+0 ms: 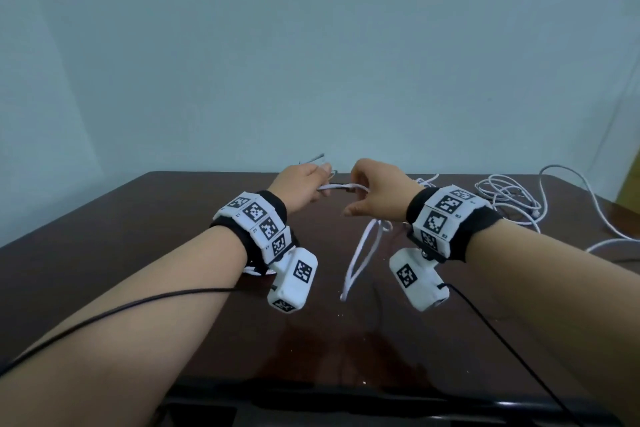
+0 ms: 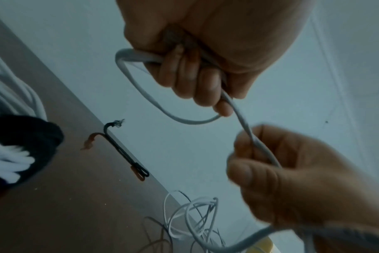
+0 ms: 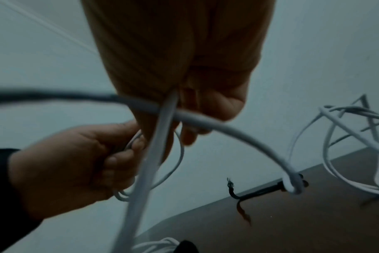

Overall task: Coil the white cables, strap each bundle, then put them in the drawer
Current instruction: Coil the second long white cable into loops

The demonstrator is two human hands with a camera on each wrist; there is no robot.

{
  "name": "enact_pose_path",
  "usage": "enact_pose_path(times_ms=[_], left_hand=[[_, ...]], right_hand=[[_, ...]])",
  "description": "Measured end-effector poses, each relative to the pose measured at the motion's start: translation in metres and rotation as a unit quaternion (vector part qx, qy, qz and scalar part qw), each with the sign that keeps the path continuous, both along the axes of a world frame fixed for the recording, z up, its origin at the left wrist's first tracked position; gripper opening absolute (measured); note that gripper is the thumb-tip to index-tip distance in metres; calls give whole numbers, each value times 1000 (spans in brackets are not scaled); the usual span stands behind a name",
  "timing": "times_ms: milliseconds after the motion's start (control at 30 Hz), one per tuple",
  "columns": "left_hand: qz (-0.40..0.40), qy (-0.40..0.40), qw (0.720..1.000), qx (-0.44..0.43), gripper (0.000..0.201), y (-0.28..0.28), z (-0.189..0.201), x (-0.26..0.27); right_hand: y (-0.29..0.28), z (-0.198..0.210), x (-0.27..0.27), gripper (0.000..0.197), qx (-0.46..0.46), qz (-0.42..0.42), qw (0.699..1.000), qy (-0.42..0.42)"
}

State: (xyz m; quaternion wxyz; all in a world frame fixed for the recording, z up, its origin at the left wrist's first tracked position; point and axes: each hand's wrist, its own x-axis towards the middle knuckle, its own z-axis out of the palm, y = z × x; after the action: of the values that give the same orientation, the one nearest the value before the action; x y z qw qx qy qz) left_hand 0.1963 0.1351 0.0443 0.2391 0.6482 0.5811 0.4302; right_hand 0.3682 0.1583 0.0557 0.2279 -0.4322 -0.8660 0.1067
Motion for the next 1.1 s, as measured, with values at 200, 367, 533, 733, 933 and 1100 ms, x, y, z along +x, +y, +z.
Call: enact_pose_path(times_ms=[200, 367, 533, 733, 933, 1100], left_hand=[[-117, -146, 972, -139, 55, -14, -4, -2], [-224, -263, 925, -157, 50, -28, -5, 0], [-197, -353, 903, -148, 51, -26, 1, 0], [-100, -243, 963, -60, 38, -19, 0, 5], [0, -347, 938, -29, 39, -10, 3, -15], [91, -416, 905, -7, 40, 0, 3, -47]], right_hand=[[3, -4, 5, 26, -5, -15, 985, 169], [2, -2, 10, 65, -60, 65, 987, 135], [3, 2, 0, 21, -86, 72, 980, 162], [-2, 3, -4, 48, -55, 27, 977, 204], [-4, -10, 14, 62, -140, 39, 976, 165], [2, -21, 27, 38, -86, -9, 985, 150]])
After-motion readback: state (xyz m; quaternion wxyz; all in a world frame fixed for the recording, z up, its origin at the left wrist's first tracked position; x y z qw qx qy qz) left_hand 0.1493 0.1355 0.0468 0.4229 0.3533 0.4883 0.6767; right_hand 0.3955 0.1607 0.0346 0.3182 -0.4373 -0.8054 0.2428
